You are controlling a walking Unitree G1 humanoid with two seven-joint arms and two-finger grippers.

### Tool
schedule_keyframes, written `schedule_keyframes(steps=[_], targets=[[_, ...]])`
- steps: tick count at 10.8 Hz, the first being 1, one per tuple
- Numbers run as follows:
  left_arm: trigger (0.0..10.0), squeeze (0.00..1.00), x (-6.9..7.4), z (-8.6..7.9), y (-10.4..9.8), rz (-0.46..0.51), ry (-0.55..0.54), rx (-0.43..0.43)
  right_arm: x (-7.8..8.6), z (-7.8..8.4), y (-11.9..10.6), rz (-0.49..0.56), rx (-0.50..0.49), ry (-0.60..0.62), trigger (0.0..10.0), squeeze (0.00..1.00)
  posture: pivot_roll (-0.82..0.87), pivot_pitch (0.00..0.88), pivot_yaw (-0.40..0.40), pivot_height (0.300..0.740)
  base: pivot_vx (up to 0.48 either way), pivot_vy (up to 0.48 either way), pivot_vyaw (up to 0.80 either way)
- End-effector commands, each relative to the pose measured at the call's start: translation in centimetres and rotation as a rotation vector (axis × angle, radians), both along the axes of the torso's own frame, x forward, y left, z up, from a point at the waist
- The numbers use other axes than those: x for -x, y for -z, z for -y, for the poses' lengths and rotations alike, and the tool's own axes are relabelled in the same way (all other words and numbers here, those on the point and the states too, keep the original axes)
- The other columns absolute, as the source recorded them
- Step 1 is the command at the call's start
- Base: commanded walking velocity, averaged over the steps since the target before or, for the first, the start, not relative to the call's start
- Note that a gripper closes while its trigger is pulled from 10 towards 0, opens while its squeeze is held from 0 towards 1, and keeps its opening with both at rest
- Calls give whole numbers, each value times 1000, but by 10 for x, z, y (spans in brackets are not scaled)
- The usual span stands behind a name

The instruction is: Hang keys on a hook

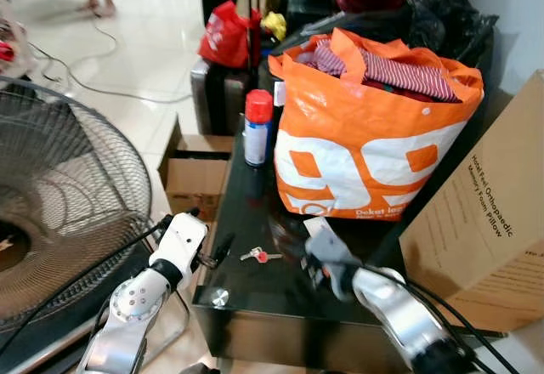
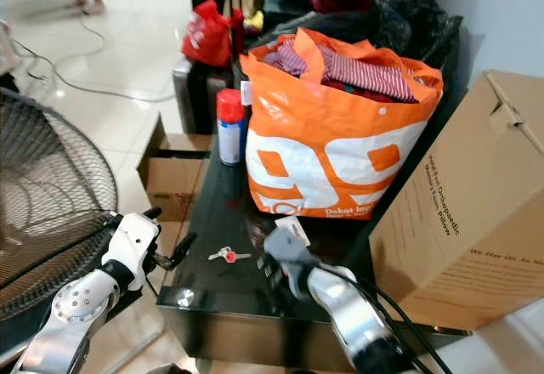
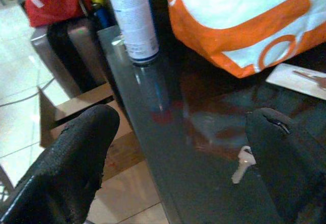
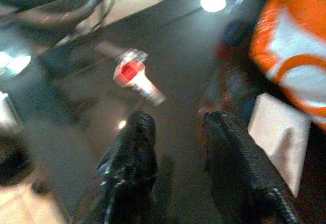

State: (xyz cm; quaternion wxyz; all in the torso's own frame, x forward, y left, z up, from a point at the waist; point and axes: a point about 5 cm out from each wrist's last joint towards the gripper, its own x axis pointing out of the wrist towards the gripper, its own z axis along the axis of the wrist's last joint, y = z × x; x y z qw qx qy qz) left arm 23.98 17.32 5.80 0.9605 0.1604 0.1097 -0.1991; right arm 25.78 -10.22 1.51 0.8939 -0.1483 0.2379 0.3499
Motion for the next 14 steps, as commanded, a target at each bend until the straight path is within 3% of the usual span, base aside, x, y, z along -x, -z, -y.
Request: schedule_keyframes(steps=[1,2,3,4,5,6,8,10,12,14], targets=[[10000,0,-2,-2,-1,-6,-29,-15,-5,6,-3,17,-37,58,10000,1000,-133,92,-42,740,0,0,0],[10000,0,-7,2,8,-69,-10,21,-6,12,-9,45,-77,93,10000,576,-137,89,-48,740,0,0,0],[10000,0,-13,11,14,-106,58,23,-6,18,-15,71,-99,111,10000,0,-147,85,-46,740,0,0,0],[10000,0,-23,38,19,-153,228,40,0,31,-27,116,-97,94,10000,0,-166,79,-37,740,0,0,0],[10000,0,-32,56,20,-184,252,81,5,41,-35,136,-91,83,10000,0,-188,81,-16,740,0,0,0],[10000,0,-35,63,23,-210,256,83,9,46,-37,149,-76,76,10000,0,-213,86,4,740,0,0,0],[10000,0,-32,76,35,-245,270,82,27,63,-40,135,-58,105,10000,0,-225,98,11,740,0,0,0],[10000,0,-35,58,37,-215,136,81,34,67,-41,126,-76,157,10000,0,-209,58,-1,740,0,0,0],[10000,0,-31,45,44,-241,88,56,36,67,-38,114,-85,185,10000,0,-178,39,2,740,0,0,0],[10000,0,-28,36,47,-248,69,47,40,58,-36,85,-93,121,10000,0,-174,34,5,740,0,0,0]])
